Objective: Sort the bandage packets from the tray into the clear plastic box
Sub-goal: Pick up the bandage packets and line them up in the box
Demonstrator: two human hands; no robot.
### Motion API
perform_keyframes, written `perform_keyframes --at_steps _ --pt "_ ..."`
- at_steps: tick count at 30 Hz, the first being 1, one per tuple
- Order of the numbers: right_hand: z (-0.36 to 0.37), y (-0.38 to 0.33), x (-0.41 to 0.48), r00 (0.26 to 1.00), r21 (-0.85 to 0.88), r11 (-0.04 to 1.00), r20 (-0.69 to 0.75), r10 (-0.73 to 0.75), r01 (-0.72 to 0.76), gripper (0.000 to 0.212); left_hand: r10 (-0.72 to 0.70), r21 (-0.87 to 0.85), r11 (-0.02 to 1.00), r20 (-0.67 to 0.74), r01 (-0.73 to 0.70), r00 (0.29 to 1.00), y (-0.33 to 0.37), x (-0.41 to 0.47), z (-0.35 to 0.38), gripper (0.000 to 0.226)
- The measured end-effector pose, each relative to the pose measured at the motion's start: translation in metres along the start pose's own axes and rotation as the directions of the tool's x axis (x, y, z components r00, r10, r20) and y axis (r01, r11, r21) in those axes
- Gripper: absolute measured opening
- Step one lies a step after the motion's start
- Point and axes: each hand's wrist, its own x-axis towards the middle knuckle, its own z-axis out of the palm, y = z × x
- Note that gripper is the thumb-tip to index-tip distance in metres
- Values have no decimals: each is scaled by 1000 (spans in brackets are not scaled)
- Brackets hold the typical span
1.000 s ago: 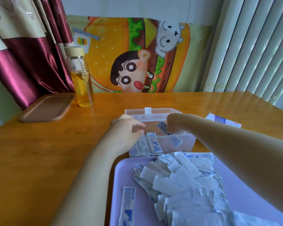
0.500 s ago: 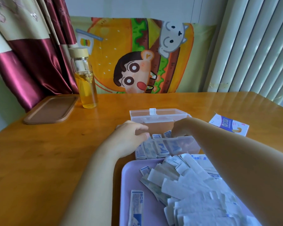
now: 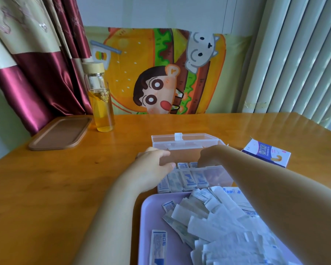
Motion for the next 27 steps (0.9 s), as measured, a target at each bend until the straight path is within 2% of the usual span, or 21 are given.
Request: perform_keyframes --at_steps 8,12,14,17,20,25,27 --pt "-2 1 -5 997 11 1000 -72 14 -13 44 9 -2 1000 -4 -9 1000 1 -1 0 49" --pt "-10 11 -5 983 212 977 -184 9 31 35 16 -22 1000 -28 -16 999 3 -3 0 48" --pt "-12 18 -12 958 223 971 -285 -14 81 25 15 -39 999 -40 -16 999 4 -4 0 46" --pt "-2 26 -31 876 166 975 -480 -54 151 22 9 -59 998 -64 -12 998 6 -5 0 43" --pt "17 33 -55 782 230 919 -611 -119 319 20 1 -95 995 -54 -6 999 10 -9 -1 41" --pt "47 37 -93 554 97 834 -788 -269 544 23 -24 -77 997 -109 15 994 24 -30 -8 41" --pt "61 37 -110 558 90 789 -755 -343 607 19 -31 8 999 -188 34 982 26 -45 -6 45"
